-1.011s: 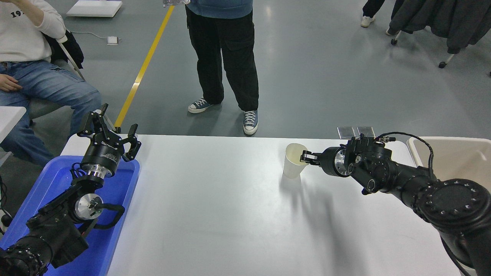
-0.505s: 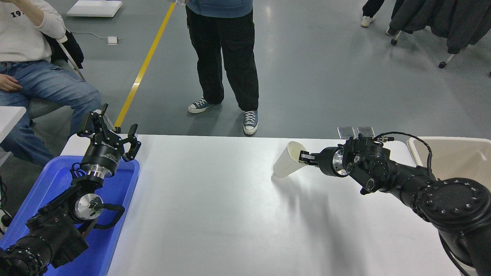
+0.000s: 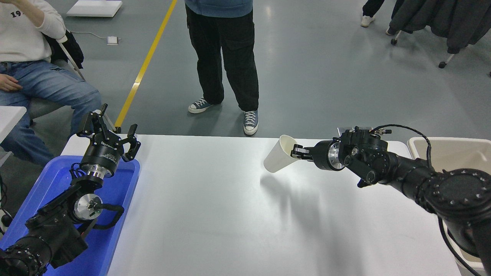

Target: Dispose of the paper cup in the dustbin

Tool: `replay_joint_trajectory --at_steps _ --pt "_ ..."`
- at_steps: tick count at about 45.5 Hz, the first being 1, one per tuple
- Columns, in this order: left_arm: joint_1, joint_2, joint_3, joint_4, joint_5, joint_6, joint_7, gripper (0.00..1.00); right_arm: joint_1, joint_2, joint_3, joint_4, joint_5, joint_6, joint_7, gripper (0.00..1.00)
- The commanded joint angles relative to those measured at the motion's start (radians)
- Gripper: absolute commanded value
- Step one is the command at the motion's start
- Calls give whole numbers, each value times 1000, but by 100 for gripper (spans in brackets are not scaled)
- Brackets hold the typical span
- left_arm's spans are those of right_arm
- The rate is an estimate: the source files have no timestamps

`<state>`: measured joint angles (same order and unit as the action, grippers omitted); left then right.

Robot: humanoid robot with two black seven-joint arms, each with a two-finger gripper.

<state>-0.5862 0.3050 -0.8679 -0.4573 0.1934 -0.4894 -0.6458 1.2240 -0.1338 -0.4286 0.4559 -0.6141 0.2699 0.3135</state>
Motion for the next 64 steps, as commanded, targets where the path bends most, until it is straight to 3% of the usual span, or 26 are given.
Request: replay_joint_trajectory --at_steps 1,28,40,55,64 --pt "2 0 0 0 1 0 0 100 106 -134 1 147 8 14 -4 0" --pt "2 0 0 0 0 0 0 100 296 -443 -47 403 7 46 -7 0" --pt "3 0 -2 0 0 0 0 100 310 -608 -62 449 4 48 -5 0" --pt "3 0 -2 -1 0 0 0 100 106 -915 76 409 62 32 4 0" --pt "5 0 -2 -1 0 0 0 100 -101 -968 211 259 220 32 10 0"
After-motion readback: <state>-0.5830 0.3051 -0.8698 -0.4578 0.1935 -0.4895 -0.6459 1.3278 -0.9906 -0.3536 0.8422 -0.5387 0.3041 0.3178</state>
